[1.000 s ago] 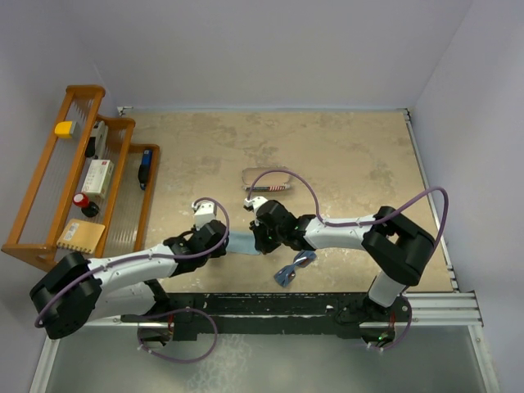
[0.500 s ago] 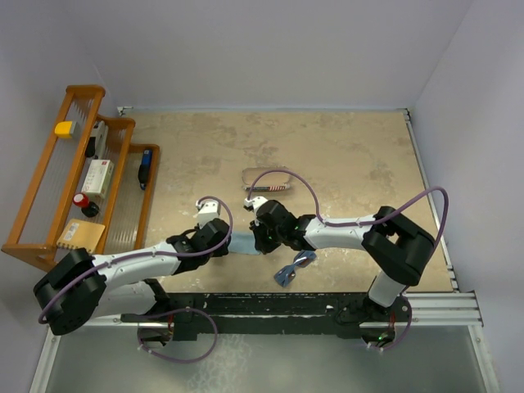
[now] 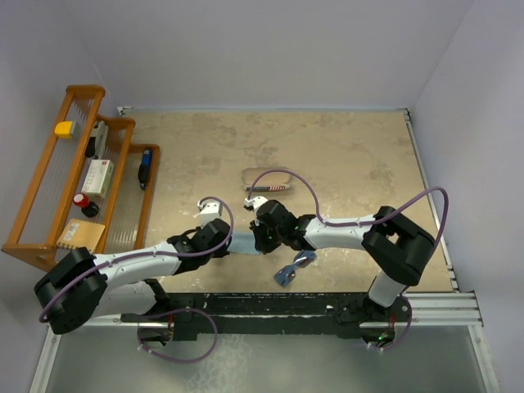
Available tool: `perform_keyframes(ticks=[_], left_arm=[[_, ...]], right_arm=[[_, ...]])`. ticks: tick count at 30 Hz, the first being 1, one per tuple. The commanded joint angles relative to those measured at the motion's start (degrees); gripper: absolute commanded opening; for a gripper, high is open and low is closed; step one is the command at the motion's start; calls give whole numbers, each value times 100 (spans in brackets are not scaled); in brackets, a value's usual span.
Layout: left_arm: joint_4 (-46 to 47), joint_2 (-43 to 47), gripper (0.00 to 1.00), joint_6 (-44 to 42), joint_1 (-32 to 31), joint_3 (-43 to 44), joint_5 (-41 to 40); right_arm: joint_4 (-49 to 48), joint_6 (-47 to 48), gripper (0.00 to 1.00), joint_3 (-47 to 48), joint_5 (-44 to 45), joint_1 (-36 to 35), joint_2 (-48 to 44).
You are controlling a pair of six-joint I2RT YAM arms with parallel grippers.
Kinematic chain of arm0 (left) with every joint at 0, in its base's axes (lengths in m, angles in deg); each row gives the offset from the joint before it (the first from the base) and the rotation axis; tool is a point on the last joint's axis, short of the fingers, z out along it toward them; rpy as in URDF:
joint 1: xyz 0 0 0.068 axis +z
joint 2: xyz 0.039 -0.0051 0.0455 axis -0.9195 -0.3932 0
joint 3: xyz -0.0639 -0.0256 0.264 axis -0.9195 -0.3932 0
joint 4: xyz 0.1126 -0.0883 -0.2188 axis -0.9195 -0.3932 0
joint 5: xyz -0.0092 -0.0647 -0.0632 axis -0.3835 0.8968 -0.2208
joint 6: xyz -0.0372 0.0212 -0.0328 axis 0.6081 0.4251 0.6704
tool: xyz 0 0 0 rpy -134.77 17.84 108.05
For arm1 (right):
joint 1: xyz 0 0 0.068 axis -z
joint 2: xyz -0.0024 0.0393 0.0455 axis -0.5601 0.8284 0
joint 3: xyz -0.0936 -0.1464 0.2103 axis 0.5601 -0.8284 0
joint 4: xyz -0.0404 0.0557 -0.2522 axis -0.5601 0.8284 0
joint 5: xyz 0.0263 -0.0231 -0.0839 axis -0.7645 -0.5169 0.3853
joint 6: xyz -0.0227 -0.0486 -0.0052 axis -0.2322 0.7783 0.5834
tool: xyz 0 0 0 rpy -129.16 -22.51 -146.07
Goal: Organize the sunglasses
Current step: Fold the glasses cleaning cloth at the center of the board.
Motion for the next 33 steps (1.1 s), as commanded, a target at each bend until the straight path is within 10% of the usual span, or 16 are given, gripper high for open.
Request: perform_keyframes(ticks=[1, 15, 33], left_arm=[[-59, -10, 10, -45, -34, 28, 9], [76, -32, 0, 1, -41, 8, 98], [547, -19, 0, -67, -55, -107, 408]], right_arm=[[210, 24, 0, -132, 272, 64, 215], [445, 93, 0, -34, 539, 64, -168], [883, -1446, 27, 185, 1083, -167, -331]])
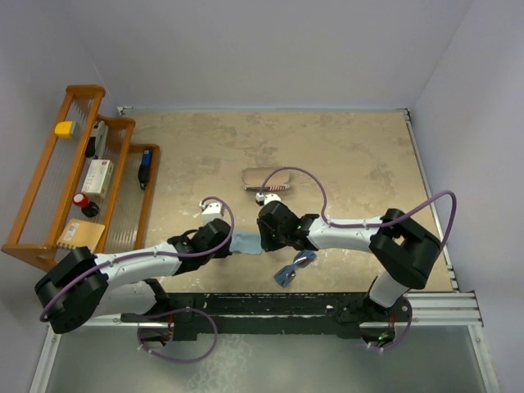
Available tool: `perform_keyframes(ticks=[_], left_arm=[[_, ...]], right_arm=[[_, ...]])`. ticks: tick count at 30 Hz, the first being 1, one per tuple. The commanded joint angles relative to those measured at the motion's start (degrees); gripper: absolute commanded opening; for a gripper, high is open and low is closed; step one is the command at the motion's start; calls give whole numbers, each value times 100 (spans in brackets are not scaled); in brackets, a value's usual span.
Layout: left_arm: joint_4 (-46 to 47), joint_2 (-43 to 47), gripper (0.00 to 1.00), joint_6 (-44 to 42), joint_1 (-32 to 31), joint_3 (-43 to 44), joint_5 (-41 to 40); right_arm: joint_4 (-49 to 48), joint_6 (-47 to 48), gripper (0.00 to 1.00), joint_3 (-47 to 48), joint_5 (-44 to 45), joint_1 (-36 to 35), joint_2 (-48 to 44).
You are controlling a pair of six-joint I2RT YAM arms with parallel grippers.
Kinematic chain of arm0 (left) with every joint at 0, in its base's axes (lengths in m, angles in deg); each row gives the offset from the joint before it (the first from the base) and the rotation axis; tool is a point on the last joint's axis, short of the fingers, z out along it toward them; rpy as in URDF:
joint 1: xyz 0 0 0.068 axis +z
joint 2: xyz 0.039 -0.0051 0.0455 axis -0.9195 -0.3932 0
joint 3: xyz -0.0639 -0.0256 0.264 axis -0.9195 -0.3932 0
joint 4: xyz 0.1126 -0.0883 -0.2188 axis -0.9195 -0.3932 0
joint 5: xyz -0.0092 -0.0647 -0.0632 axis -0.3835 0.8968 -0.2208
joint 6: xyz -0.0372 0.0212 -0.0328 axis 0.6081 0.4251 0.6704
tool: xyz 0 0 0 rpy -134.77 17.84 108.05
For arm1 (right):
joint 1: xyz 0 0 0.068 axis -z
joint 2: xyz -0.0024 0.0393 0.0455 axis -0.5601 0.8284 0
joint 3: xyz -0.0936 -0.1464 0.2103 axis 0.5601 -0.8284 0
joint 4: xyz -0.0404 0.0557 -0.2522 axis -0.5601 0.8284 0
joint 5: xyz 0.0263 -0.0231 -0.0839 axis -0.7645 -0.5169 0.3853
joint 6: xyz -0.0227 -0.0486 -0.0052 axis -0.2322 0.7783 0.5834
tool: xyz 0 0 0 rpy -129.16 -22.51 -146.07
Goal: Organize the sunglasses
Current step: Fold the glasses cleaning cloth at the center of the board.
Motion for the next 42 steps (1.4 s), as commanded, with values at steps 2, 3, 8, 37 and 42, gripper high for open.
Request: perform_keyframes(ticks=[2, 3, 8, 37, 42], left_arm=[[283, 46, 0, -101, -50, -63, 119], [271, 63, 0, -118, -50, -63, 112], [138, 220, 0, -207, -50, -86, 59], [107, 538, 0, -221, -48, -276, 146], [101, 548, 0, -232, -50, -284, 152]], right_arm=[[313, -518, 28, 261, 311, -215, -9], [337, -561, 28, 288, 336, -255, 21], [482, -758, 29, 370, 520, -474, 158], [861, -1035, 27, 623, 1096, -635, 487], [972, -885, 27, 691, 1350, -635, 407]])
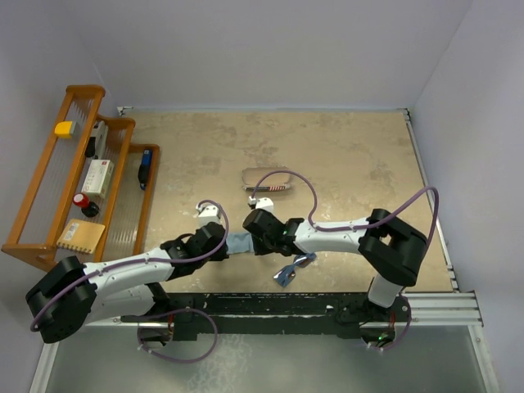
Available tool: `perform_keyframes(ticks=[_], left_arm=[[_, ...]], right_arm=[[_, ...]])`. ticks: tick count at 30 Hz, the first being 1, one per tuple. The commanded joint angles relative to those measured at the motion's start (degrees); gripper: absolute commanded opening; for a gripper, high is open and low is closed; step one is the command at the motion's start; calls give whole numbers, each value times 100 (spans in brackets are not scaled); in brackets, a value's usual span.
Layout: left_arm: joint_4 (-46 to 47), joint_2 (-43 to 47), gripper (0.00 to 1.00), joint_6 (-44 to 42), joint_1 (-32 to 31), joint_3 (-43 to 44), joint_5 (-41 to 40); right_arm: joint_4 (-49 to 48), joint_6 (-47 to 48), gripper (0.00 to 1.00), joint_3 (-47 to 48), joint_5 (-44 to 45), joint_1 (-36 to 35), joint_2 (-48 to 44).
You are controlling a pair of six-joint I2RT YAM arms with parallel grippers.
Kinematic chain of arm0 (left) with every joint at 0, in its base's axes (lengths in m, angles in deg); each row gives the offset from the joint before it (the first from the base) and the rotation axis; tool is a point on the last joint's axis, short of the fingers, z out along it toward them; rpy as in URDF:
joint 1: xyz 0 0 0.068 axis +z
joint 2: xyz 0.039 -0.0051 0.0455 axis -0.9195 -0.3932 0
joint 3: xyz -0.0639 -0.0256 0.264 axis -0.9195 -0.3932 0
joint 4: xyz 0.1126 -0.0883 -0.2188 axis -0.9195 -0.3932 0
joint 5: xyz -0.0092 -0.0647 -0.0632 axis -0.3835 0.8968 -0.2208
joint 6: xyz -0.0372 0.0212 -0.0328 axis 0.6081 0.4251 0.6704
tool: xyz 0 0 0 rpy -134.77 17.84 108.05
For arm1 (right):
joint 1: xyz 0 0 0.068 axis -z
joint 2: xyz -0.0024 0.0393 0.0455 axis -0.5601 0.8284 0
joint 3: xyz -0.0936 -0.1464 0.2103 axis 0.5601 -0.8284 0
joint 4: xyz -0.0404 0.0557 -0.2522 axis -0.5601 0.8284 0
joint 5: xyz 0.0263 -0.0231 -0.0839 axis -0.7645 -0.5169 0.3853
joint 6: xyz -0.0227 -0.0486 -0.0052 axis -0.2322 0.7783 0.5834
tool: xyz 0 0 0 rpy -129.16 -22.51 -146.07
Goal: Organize the sunglasses
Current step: Fold the glasses cleaning cloth at the center of the board.
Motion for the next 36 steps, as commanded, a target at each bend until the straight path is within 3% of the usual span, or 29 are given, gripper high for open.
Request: perform_keyframes(ticks=[1, 26, 36], left_arm=[[126, -3, 0, -80, -26, 3, 36], [155, 41, 0, -35, -26, -65, 89], [163, 78, 0, -55, -26, -72, 100]], right_arm=[[567, 193, 27, 161, 500, -14, -14], [343, 468, 31, 646, 111, -14, 347], [791, 470, 31, 777, 384, -66, 477]])
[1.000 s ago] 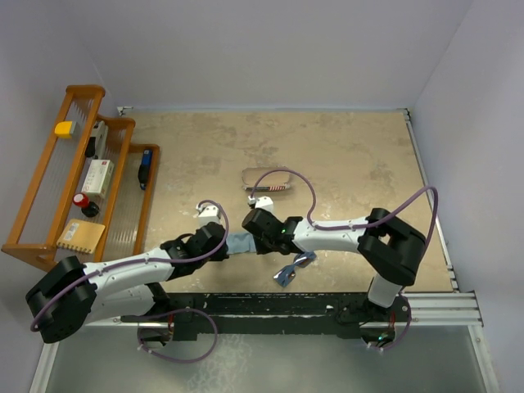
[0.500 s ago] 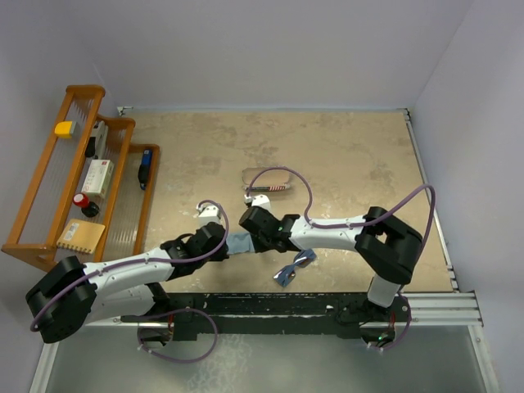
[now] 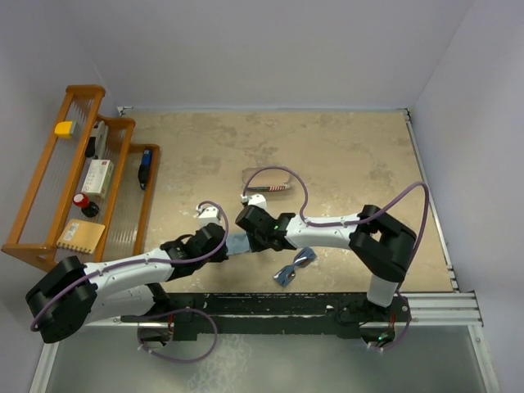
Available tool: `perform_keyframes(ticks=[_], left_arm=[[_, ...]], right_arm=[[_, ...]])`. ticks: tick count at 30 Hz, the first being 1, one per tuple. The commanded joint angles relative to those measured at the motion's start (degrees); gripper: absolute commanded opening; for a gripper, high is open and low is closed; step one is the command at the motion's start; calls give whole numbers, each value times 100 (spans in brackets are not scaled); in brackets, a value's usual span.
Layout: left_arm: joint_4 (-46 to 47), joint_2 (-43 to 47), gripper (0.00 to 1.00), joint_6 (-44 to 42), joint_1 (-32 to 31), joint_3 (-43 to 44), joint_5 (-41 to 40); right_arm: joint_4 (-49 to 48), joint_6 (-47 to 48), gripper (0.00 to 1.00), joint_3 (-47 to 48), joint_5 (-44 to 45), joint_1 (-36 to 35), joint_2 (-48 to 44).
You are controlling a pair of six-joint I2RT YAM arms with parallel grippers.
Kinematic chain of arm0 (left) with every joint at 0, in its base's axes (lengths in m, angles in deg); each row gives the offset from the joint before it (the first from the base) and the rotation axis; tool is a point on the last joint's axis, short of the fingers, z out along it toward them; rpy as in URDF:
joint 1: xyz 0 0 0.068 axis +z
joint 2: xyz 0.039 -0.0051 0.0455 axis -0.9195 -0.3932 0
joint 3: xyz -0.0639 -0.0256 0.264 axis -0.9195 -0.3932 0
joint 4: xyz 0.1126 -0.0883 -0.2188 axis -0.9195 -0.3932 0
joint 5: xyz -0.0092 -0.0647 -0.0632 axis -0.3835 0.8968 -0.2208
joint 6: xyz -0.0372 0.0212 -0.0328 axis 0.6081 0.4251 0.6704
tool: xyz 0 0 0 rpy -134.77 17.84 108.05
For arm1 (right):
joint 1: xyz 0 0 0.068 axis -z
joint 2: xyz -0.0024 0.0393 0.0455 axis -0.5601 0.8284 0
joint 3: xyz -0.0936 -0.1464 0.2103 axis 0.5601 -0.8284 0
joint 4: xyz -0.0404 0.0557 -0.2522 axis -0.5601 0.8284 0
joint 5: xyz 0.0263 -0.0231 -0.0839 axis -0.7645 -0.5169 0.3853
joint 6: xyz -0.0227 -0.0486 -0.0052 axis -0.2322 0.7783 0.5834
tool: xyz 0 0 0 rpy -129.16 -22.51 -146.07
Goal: Organize the sunglasses
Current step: Fold the glasses cleaning cloth at the center of the board, then pick up the glasses cleaning cloth from the center of the board.
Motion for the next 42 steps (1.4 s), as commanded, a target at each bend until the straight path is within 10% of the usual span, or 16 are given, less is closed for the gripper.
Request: perform_keyframes(ticks=[1, 25, 42], left_arm=[[149, 76, 0, -60, -24, -19, 21], [175, 139, 0, -29, -23, -75, 53], [227, 89, 0, 11, -24, -78, 76]], right_arm=[[337, 44, 31, 163, 221, -70, 100], [967, -75, 32, 189, 550, -290, 551], [744, -207, 0, 69, 404, -307, 550]])
